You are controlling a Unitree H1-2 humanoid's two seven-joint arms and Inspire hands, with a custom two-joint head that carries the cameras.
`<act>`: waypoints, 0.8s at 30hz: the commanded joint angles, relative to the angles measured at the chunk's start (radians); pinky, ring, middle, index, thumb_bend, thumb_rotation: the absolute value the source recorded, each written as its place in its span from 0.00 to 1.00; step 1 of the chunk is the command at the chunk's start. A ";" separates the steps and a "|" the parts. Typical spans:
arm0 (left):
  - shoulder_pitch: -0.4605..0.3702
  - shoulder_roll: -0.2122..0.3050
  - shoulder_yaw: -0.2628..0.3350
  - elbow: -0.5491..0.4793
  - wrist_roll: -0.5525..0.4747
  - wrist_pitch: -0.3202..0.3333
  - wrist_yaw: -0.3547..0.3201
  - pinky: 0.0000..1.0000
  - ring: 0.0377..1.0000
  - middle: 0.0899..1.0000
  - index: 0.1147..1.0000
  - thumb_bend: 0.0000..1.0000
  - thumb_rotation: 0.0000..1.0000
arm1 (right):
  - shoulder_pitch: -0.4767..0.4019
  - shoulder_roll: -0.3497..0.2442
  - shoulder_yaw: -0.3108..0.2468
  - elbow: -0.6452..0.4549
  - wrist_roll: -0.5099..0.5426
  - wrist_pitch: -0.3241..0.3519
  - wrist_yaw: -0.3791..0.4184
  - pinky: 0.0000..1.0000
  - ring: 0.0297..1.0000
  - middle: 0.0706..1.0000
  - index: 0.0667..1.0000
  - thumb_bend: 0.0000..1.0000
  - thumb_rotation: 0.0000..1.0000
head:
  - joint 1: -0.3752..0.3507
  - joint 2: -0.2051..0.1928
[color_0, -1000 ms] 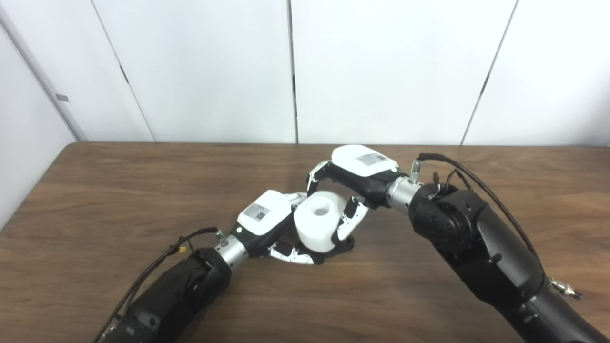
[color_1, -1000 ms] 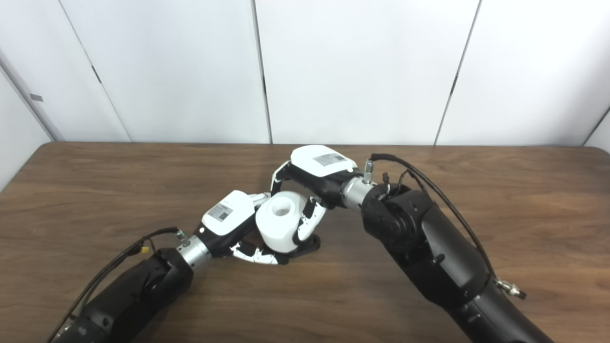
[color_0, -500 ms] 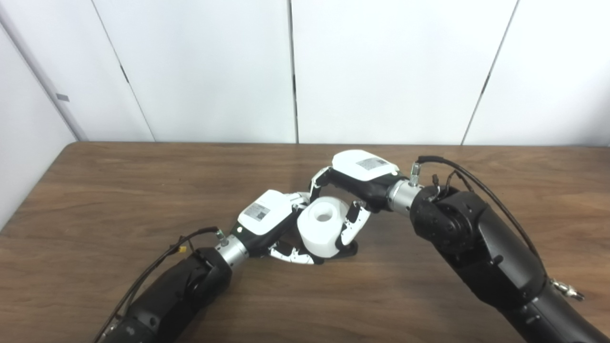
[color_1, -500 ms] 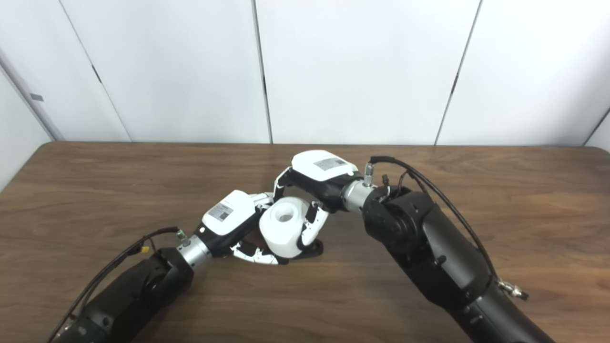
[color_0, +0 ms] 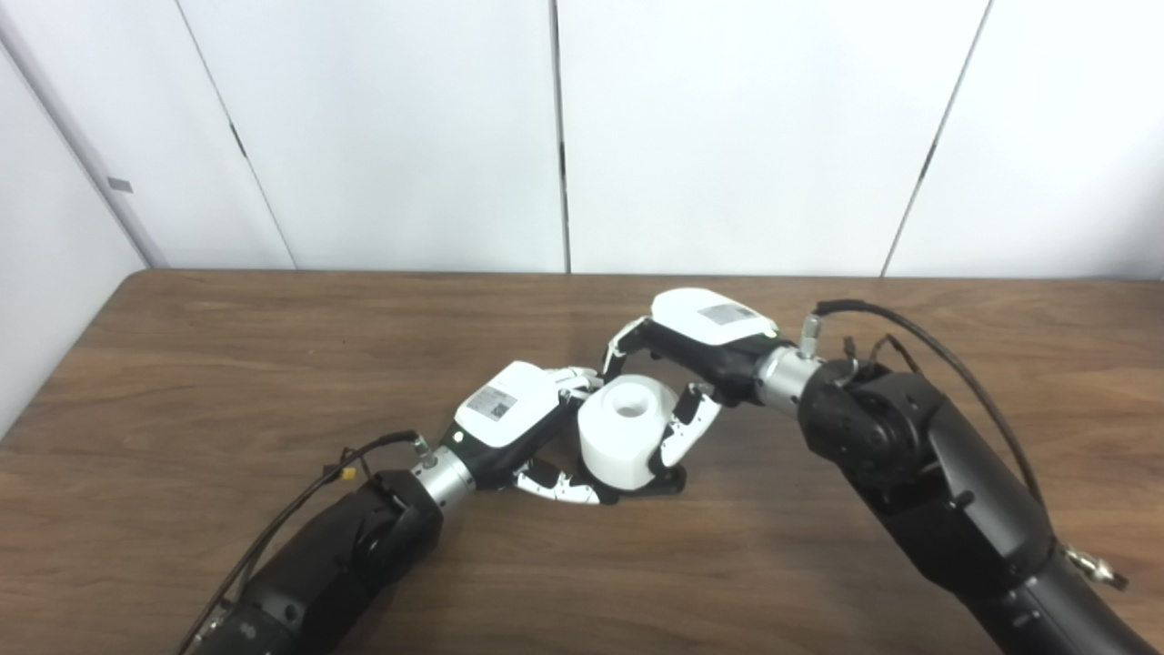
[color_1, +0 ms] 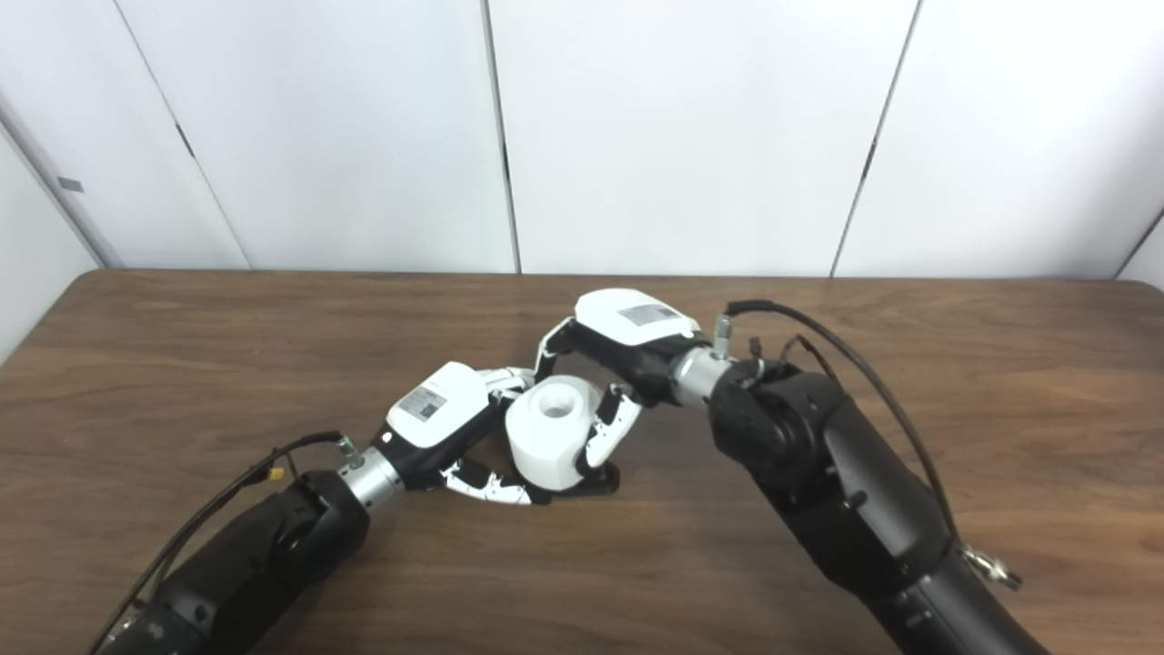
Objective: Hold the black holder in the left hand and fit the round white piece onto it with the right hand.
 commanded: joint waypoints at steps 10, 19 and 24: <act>0.016 0.014 -0.013 0.020 0.044 0.023 -0.076 0.72 0.84 0.78 0.41 0.53 0.07 | 0.034 -0.017 -0.049 -0.017 0.022 -0.034 -0.059 0.70 0.77 0.75 0.44 0.52 0.14 | 0.000 0.001; 0.019 0.011 -0.010 0.013 0.045 0.029 -0.079 0.71 0.84 0.79 0.41 0.53 0.07 | 0.035 -0.023 -0.045 -0.028 0.024 -0.038 -0.057 0.71 0.77 0.75 0.45 0.52 0.14 | 0.003 0.005; 0.019 0.008 -0.009 0.016 0.044 0.027 -0.074 0.71 0.84 0.79 0.41 0.53 0.07 | 0.029 -0.023 -0.044 -0.025 0.028 -0.035 -0.049 0.71 0.77 0.75 0.45 0.52 0.14 | 0.001 0.005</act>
